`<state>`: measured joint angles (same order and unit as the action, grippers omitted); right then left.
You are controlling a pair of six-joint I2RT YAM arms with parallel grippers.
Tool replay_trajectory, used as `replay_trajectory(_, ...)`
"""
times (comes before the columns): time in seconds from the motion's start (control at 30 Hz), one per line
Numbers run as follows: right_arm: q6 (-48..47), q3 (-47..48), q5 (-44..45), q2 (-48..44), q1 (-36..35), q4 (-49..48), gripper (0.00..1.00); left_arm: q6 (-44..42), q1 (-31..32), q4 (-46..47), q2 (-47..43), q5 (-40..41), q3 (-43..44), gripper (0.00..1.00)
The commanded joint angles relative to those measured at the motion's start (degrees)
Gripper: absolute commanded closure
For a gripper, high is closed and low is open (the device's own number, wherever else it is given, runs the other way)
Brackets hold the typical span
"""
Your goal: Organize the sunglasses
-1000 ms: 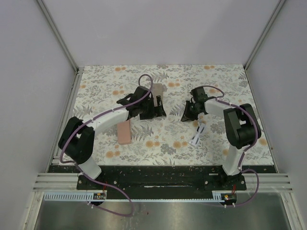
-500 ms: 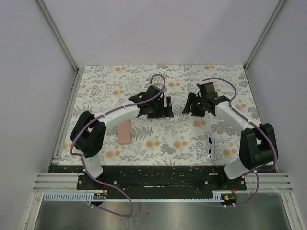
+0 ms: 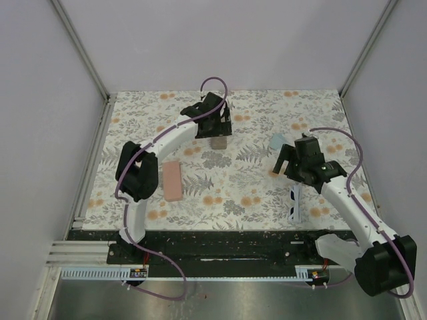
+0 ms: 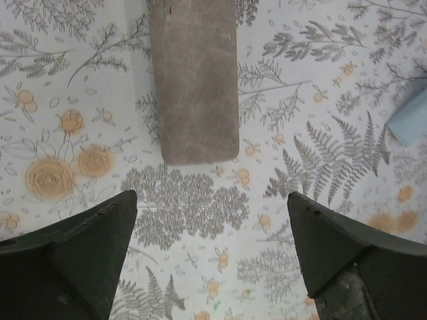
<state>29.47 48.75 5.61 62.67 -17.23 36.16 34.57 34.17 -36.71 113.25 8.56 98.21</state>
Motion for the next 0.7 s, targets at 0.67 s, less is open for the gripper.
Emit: replay_trajectory(0.67, 23.08, -7.17, 11.54, -6.07, -0.17, 15.34, 0.04, -3.72, -4.38, -3.72, 21.75, -6.44, 19.92, 0.4)
